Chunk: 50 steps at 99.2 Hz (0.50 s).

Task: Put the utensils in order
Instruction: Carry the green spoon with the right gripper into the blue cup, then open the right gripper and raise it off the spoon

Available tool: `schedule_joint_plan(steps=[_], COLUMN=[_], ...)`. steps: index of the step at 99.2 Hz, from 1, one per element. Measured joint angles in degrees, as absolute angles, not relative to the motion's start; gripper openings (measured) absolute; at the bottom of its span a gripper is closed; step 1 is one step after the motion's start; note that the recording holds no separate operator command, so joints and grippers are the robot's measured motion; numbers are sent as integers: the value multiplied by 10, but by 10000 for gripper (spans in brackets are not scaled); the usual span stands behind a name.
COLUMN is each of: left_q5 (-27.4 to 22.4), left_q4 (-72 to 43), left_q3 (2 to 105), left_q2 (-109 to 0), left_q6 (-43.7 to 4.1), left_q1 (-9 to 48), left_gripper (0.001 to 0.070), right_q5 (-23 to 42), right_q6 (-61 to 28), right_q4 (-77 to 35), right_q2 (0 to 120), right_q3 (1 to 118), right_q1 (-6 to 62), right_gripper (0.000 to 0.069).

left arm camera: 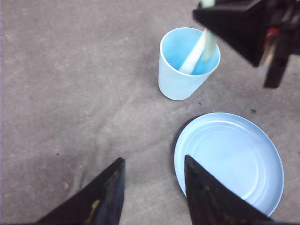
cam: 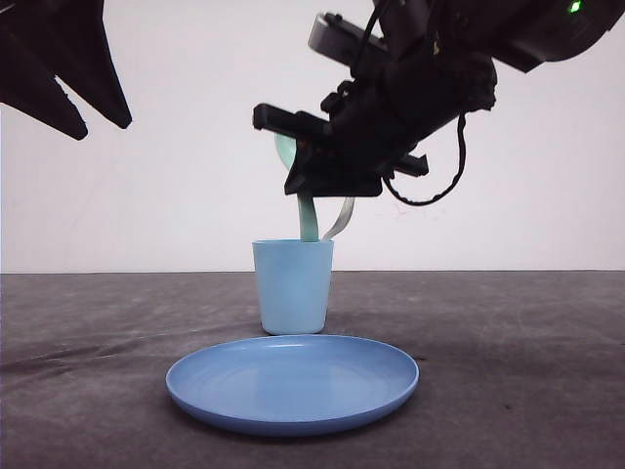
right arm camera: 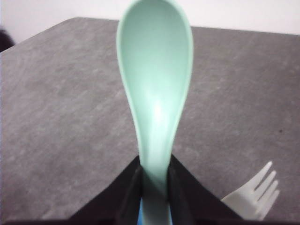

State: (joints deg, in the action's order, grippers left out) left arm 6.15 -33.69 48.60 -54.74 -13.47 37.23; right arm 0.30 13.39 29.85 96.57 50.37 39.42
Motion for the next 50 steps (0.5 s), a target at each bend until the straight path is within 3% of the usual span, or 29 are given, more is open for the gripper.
schedule_joint_plan(steps=[7, 19, 26, 50], left_q5=[62, 62, 61, 61], left_q4=[-337, -337, -337, -337], left_q3=[486, 486, 486, 486], left_q2=[-547, -547, -547, -547], left_q6=[-138, -143, -144, -145], left_q1=[374, 374, 374, 374], left_gripper=[229, 229, 229, 229], right_q5=[0, 0, 0, -42], right_q6=[133, 133, 133, 133], right_q4=[298, 298, 298, 288], right_q2=[968, 969, 968, 948], right_q3=[504, 504, 504, 504], right_q1=[394, 394, 394, 394], right_gripper=[123, 329, 395, 422])
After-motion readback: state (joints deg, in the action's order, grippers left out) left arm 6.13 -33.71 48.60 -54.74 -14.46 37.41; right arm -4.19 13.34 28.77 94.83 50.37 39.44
